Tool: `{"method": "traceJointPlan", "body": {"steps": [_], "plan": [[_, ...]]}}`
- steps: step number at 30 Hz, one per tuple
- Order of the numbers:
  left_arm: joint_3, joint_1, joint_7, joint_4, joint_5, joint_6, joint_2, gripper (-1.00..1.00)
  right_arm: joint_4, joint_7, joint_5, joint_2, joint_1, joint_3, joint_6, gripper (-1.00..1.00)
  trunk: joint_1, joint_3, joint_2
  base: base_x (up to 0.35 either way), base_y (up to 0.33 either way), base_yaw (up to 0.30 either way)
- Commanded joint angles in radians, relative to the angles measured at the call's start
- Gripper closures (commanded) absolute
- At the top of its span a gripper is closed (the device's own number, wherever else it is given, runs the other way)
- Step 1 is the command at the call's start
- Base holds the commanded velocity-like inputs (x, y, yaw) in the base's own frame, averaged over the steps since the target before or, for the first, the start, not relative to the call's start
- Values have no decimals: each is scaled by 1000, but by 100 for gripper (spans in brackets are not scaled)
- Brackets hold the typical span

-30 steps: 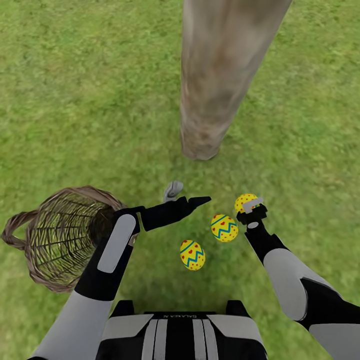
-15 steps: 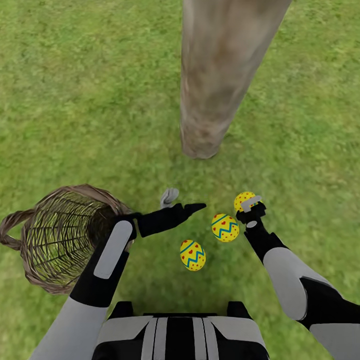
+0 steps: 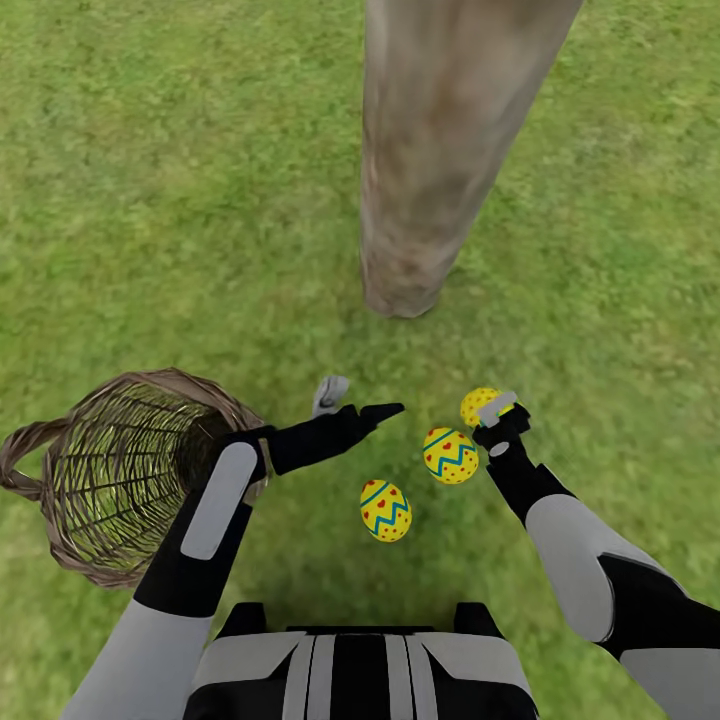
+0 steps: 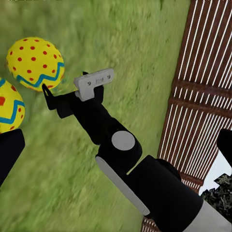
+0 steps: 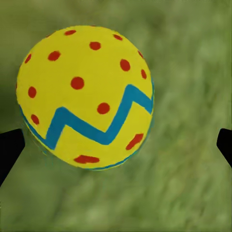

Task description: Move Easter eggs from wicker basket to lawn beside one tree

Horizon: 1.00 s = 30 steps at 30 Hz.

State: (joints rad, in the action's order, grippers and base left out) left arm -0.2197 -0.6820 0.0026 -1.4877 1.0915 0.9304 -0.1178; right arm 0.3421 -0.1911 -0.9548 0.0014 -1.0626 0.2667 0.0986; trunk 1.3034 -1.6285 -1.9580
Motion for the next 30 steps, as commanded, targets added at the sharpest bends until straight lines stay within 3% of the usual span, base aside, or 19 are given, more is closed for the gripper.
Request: {"method": "traceJointPlan", "body": {"steps": [1,7,11,15,30], "plan": [[1,0,0,0,1,4,0,-100,0,-2,-5,1,0,0,4,-100,0,0,0,0,0,0],[2,0,0,-1,2,4,0,-100,0,-2,-5,2,0,0,5,-100,0,0,0,0,0,0],[2,0,0,0,39,2,1,-100,0,-2,-5,3,0,0,4,-100,0,0,0,0,0,0],[2,1,0,0,45,2,1,-100,0,-2,-5,2,0,0,4,-100,0,0,0,0,0,0],[2,0,2,0,45,2,0,-100,1,-1,-5,3,0,0,4,-100,-58,47,105,0,0,0]]}}
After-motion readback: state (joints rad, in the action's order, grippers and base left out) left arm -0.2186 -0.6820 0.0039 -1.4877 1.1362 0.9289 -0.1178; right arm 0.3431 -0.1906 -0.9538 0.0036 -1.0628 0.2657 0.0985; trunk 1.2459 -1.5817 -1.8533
